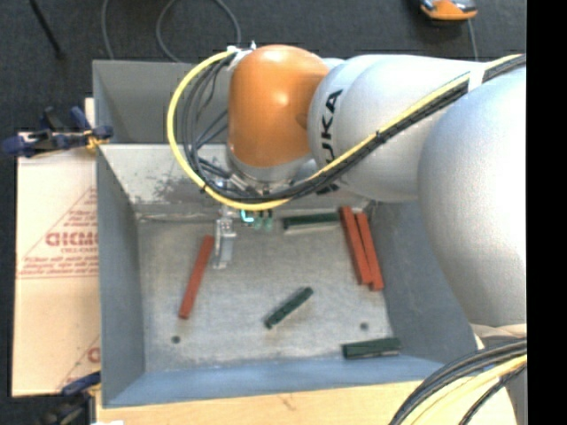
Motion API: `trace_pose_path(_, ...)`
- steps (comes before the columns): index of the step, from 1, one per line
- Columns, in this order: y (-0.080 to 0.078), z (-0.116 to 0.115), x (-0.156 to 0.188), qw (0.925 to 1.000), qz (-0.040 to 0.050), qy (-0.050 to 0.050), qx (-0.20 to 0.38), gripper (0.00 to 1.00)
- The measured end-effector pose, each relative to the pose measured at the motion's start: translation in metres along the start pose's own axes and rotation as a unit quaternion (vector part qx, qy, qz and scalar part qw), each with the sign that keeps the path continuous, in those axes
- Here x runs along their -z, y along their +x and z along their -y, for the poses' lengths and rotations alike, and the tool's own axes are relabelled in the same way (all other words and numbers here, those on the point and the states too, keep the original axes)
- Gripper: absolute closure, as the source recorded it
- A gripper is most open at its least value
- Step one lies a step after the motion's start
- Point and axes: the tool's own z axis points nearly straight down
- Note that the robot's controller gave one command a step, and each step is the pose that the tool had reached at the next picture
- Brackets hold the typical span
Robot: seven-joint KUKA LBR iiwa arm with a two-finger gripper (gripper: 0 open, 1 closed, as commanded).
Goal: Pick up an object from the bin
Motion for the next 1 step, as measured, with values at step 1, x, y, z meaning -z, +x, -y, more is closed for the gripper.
trace_pose_path(1, 0.0241, -0.0176, -0.1117, 0.9851, 0.0017, 0.001, 0.172, 0.00)
